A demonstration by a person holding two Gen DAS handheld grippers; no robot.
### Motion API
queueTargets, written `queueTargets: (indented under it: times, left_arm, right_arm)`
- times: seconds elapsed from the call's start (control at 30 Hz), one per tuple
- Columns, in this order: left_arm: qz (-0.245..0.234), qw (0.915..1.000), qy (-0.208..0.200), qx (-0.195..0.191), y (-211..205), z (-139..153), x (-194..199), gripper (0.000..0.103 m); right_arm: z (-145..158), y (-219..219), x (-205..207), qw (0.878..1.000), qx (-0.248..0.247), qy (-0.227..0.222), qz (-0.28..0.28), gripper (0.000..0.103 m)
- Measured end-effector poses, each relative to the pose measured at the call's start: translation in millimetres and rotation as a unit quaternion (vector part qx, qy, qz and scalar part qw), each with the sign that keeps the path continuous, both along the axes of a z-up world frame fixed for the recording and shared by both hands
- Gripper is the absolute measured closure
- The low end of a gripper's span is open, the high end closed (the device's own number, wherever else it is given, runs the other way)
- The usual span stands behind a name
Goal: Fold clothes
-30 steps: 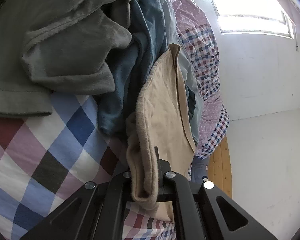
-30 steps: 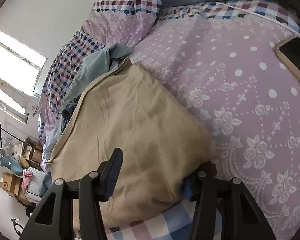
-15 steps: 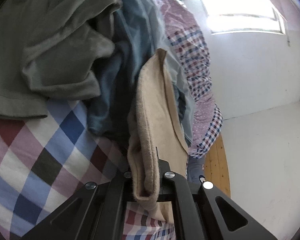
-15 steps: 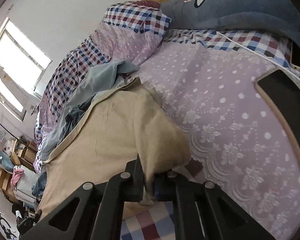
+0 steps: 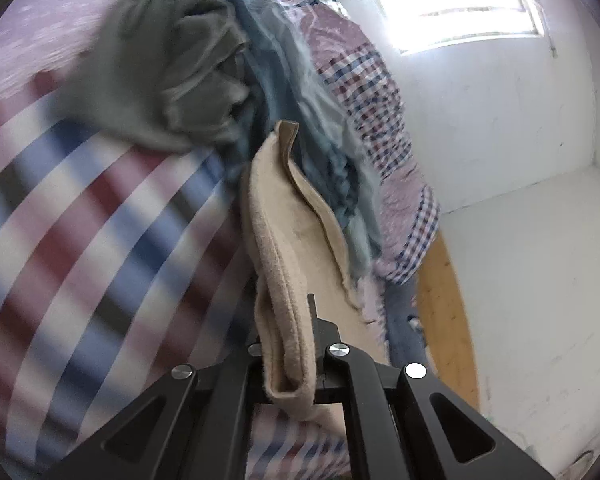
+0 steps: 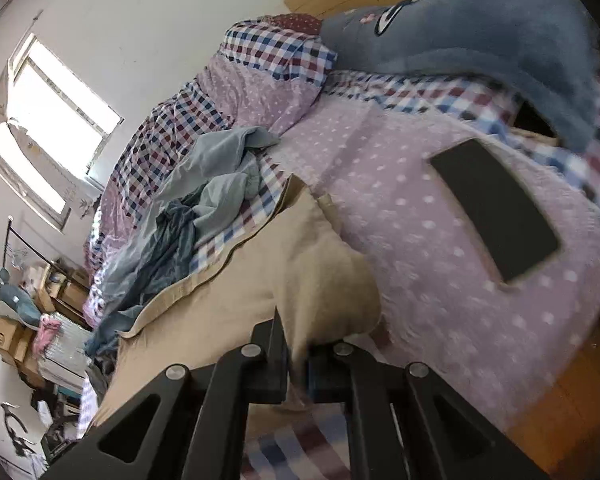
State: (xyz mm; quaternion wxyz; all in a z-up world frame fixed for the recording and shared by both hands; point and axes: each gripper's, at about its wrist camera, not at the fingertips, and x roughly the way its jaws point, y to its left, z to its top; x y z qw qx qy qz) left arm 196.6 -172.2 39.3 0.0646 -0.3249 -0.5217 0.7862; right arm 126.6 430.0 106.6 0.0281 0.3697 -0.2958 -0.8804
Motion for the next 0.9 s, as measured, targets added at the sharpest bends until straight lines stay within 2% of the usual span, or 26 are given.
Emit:
queueTargets:
  times: [0.2, 0.3, 0.37, 0.43, 0.5, 0.53, 0.6, 0.67, 0.73, 0.83, 0.9]
  left_arm:
    - [-0.005, 0.9986, -0.041, -0.034, 13, -4, 28, 0.102]
    - [-0.008, 0.9969, -0.061, -0.05, 19, -6, 42, 0.102]
    - [-0.01, 0.9953, -0.074, -0.061, 23, -8, 51, 0.102]
    - [-0.012, 0.9934, -0.088, -0.073, 28, -9, 60, 0.101]
    - [-0.008, 0.991, -0.107, -0.08, 28, -12, 64, 0.099]
    - [-0.004, 0.99, -0.115, -0.082, 25, -14, 65, 0.094]
    - [0.015, 0.988, -0.125, -0.09, 18, -14, 71, 0.087]
    - [0.043, 0.9874, -0.122, -0.091, 7, -12, 80, 0.069]
    - [0.06, 0.9876, -0.112, -0.091, 0, -8, 86, 0.061]
    - [0.057, 0.9896, -0.084, -0.102, 0, -1, 79, 0.058]
    - [0.036, 0.992, -0.057, -0.107, 7, 7, 69, 0.052]
  right_arm:
    - [11, 9, 50, 1.0, 0.016, -0.007, -0.008, 0.098]
    - [-2, 16, 52, 0.999, 0.021, -0.036, -0.005, 0.097]
    - [-11, 19, 49, 0.997, 0.031, -0.067, -0.013, 0.091]
    - [-11, 22, 50, 0.995, 0.052, -0.078, -0.027, 0.087]
    - [-8, 29, 54, 0.992, 0.079, -0.08, -0.056, 0.075]
    - [-5, 33, 56, 0.99, 0.091, -0.078, -0.073, 0.065]
    - [-1, 41, 60, 0.986, 0.107, -0.073, -0.1, 0.06]
    - [2, 36, 53, 0.989, 0.111, -0.062, -0.082, 0.058]
    - [3, 23, 42, 0.991, 0.116, -0.049, -0.044, 0.058]
    - [2, -21, 14, 0.989, 0.134, -0.029, 0.056, 0.056]
    - [-5, -62, -11, 0.978, 0.159, -0.025, 0.13, 0.056]
